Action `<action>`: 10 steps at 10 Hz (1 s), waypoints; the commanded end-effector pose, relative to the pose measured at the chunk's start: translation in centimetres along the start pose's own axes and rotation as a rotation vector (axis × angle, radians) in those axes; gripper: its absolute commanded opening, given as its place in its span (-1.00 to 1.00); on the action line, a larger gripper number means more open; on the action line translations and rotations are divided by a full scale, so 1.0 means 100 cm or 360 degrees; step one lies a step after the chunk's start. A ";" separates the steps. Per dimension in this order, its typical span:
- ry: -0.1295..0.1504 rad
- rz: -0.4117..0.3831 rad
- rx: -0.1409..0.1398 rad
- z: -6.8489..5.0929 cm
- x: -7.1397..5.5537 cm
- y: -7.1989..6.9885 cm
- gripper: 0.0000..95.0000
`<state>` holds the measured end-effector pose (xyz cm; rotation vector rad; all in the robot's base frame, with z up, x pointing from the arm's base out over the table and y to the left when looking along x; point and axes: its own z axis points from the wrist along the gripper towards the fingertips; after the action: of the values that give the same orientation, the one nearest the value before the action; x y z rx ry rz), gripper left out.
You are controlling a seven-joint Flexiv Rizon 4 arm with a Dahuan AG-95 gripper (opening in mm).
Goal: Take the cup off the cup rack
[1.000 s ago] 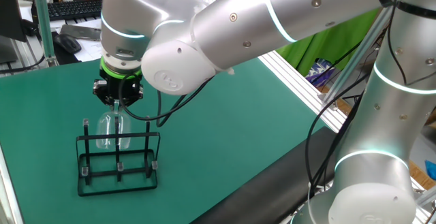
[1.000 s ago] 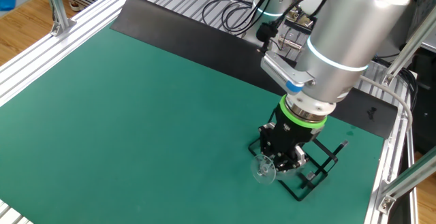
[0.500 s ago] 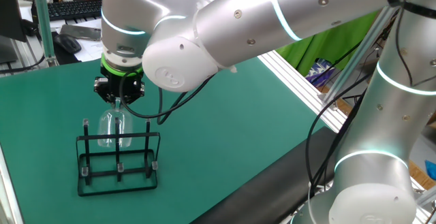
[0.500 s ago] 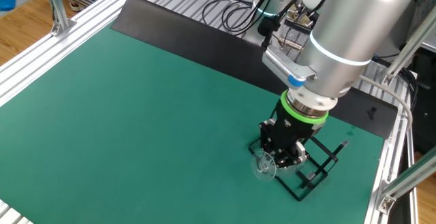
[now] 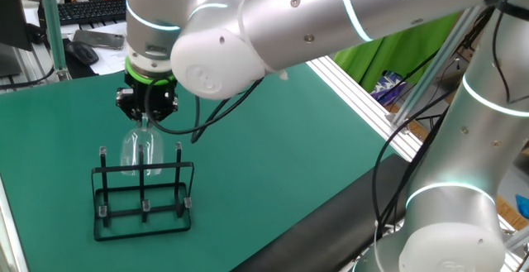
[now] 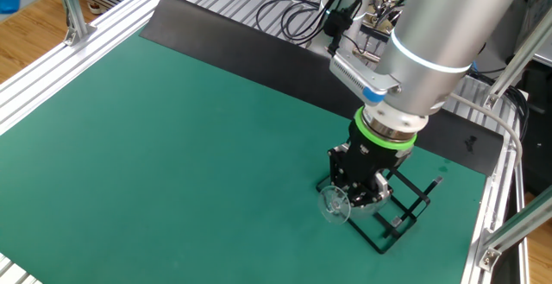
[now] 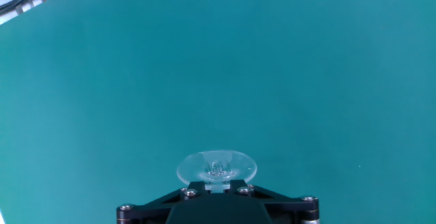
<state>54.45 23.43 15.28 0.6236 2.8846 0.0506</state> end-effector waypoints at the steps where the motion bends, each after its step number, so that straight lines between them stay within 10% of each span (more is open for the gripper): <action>1: 0.0040 -0.0017 0.0012 -0.010 -0.007 0.001 -1.00; 10: 0.0142 -0.0090 0.0056 -0.038 -0.059 0.002 -1.00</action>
<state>59.33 21.03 20.06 0.5573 2.9966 0.0188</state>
